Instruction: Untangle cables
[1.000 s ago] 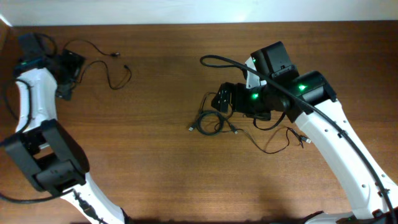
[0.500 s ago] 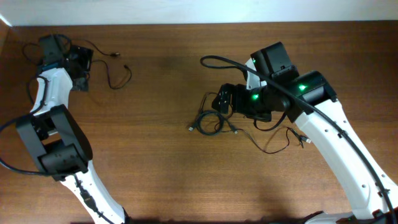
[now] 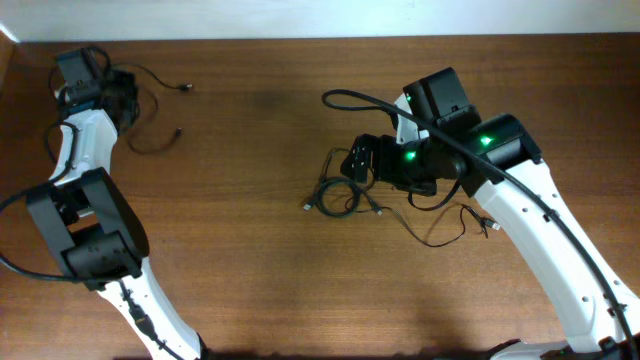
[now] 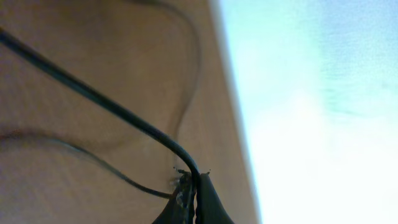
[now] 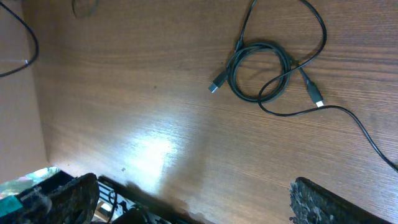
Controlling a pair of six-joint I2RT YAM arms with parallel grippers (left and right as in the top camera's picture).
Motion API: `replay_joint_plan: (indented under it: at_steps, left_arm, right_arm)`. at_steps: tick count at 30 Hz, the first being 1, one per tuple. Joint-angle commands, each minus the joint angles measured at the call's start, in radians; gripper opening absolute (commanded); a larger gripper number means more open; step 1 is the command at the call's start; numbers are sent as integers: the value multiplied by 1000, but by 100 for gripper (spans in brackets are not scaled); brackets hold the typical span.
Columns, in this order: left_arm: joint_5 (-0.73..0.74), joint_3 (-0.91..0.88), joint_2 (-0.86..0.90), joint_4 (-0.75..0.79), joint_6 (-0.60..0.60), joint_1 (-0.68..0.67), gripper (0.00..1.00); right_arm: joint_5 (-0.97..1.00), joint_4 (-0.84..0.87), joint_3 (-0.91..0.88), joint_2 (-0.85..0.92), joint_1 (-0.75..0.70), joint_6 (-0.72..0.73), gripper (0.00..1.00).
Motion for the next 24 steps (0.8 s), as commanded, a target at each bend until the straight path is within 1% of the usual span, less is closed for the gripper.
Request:
replay_joint_plan:
  at_steps: [1, 2, 3, 5, 6, 8, 9, 10, 12, 13, 15, 18, 19, 21, 22, 24]
  left_arm:
    - [207, -2, 7, 255, 31, 19, 0]
    - [229, -2, 7, 307, 31, 21, 0]
    - [251, -2, 7, 393, 27, 25, 0]
    - [259, -2, 7, 489, 14, 31, 0]
    - [262, -2, 7, 525, 1, 32, 0]
    - [275, -2, 7, 533, 2, 35, 0]
    - [274, -2, 7, 513, 6, 35, 20]
    - [263, -2, 8, 485, 27, 35, 55]
    - [212, -2, 9, 395, 154, 35, 96]
    - [192, -2, 11, 354, 204, 35, 99]
    - [164, -2, 19, 269, 315, 35, 99]
    - [166, -2, 34, 187, 459, 35, 99]
    - [168, -2, 38, 135, 510, 35, 99]
    - [172, -2, 38, 80, 558, 35, 99]
    - [202, -2, 38, 62, 593, 35, 99]
    - [271, -2, 38, 38, 621, 35, 99]
  right_arm:
    - [9, 2, 5, 4, 3, -11, 98]
    - [10, 2, 5, 4, 3, -11, 98]
    - [9, 2, 5, 4, 3, -11, 98]
    - [9, 2, 5, 4, 3, -11, 98]
    - [9, 2, 5, 4, 3, -11, 98]
    - [9, 2, 5, 4, 3, -11, 98]
    - [9, 2, 5, 4, 3, -11, 98]
    - [9, 2, 5, 4, 3, -11, 98]
    - [9, 2, 5, 4, 3, -11, 98]
    - [9, 2, 5, 4, 3, -11, 99]
    - [9, 2, 5, 4, 3, -11, 98]
    - [9, 2, 5, 4, 3, -11, 98]
    - [8, 2, 5, 4, 3, -11, 98]
    - [8, 2, 5, 4, 3, -11, 98]
    - [8, 2, 5, 4, 3, -11, 98]
    - [5, 1, 5, 4, 3, -11, 98]
